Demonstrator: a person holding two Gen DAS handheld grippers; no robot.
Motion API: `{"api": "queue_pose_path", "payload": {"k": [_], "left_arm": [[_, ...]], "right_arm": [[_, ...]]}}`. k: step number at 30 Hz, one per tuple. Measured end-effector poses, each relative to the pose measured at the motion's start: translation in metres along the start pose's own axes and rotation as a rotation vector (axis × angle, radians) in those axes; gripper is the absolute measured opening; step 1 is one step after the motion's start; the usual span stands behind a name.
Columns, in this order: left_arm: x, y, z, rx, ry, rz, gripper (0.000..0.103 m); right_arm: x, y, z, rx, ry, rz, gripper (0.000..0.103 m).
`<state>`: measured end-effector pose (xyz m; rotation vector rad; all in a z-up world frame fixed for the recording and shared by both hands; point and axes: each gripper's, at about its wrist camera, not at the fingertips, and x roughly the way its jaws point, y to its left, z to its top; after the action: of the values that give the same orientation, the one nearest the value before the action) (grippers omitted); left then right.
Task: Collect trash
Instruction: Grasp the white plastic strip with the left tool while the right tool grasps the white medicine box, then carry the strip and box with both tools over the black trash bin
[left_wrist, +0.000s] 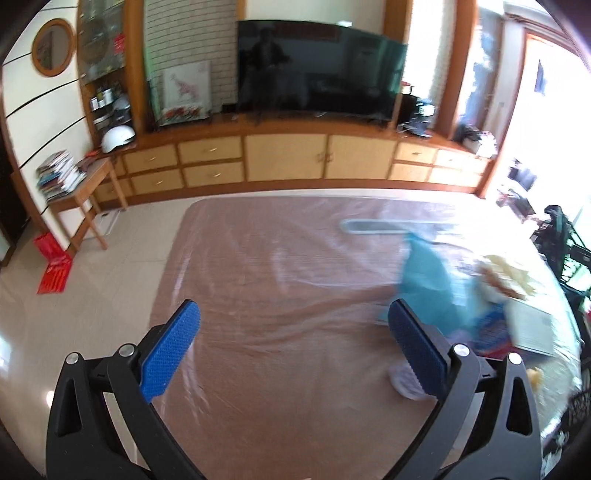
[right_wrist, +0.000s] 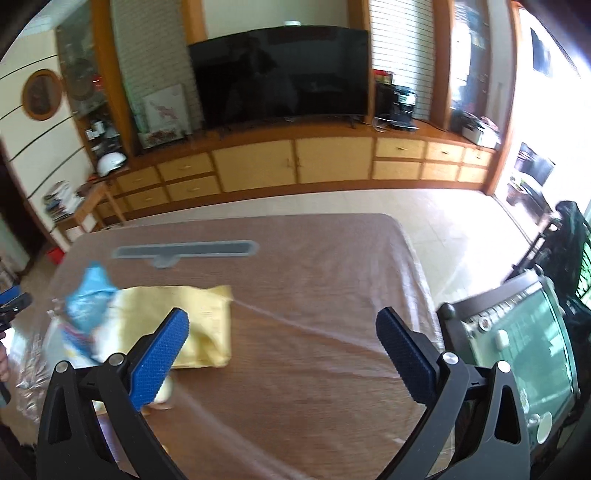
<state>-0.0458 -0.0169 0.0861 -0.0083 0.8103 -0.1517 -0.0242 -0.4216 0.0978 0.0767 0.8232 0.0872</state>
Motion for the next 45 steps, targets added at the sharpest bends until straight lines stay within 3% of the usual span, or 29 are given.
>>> {"api": "queue_pose_path", "payload": {"k": [5, 8, 12, 19, 22, 26, 30, 32, 33, 35, 41, 45], "left_arm": [[-0.028, -0.033, -0.022, 0.039, 0.051, -0.16, 0.101], [-0.032, -0.055, -0.039, 0.056, 0.098, -0.217, 0.101], [-0.03, -0.087, -0.054, 0.102, 0.133, -0.251, 0.101], [0.0, -0.108, -0.055, 0.118, 0.195, -0.243, 0.099], [0.011, -0.104, -0.057, 0.092, 0.233, -0.229, 0.087], [0.017, -0.09, -0.062, 0.017, 0.276, -0.273, 0.076], [0.016, -0.082, -0.064, -0.004, 0.278, -0.286, 0.07], [0.019, -0.078, -0.067, -0.026, 0.291, -0.306, 0.059], [0.02, -0.075, -0.067, -0.04, 0.3, -0.318, 0.056], [0.023, -0.075, -0.069, -0.047, 0.317, -0.324, 0.044], [0.018, -0.078, -0.071, -0.01, 0.302, -0.293, 0.029], [0.014, -0.073, -0.067, -0.024, 0.297, -0.309, 0.028]], "right_arm": [[-0.023, 0.063, -0.013, -0.21, -0.022, 0.177, 0.099], [-0.032, 0.097, -0.026, -0.354, -0.035, 0.222, 0.099], [-0.028, 0.119, -0.04, -0.44, -0.005, 0.265, 0.097], [-0.016, 0.145, -0.048, -0.48, 0.039, 0.307, 0.086], [-0.008, 0.153, -0.05, -0.484, 0.059, 0.32, 0.084], [0.003, 0.16, -0.053, -0.507, 0.077, 0.314, 0.082], [0.018, 0.168, -0.056, -0.527, 0.123, 0.322, 0.069], [0.022, 0.17, -0.056, -0.527, 0.141, 0.322, 0.06], [0.024, 0.17, -0.056, -0.517, 0.15, 0.334, 0.053], [0.027, 0.169, -0.055, -0.489, 0.166, 0.368, 0.048], [0.022, 0.165, -0.056, -0.429, 0.164, 0.419, 0.047], [0.023, 0.154, -0.055, -0.281, 0.189, 0.518, 0.047]]}}
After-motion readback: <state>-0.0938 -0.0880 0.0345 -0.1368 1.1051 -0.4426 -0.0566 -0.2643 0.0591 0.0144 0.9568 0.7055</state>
